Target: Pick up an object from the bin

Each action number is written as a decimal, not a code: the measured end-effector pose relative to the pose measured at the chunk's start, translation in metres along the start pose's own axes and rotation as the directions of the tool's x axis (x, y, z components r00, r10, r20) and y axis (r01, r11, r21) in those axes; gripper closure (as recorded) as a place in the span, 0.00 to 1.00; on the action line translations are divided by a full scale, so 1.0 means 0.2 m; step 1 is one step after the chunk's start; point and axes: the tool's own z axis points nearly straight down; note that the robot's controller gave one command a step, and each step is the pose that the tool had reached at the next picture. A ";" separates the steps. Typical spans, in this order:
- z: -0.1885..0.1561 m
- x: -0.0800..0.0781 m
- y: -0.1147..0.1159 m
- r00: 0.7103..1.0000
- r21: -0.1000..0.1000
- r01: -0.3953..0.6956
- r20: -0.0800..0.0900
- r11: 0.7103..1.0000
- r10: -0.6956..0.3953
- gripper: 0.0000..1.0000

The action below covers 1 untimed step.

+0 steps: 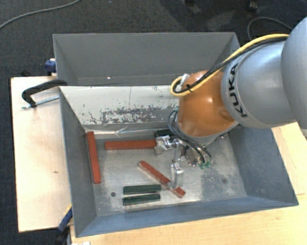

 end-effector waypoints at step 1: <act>0.05 0.18 0.31 0.995 -0.005 0.098 0.004 0.995 -0.098 0.00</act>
Offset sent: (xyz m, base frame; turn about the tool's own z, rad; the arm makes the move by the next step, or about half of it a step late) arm -0.0447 0.0509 -0.0096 -0.0919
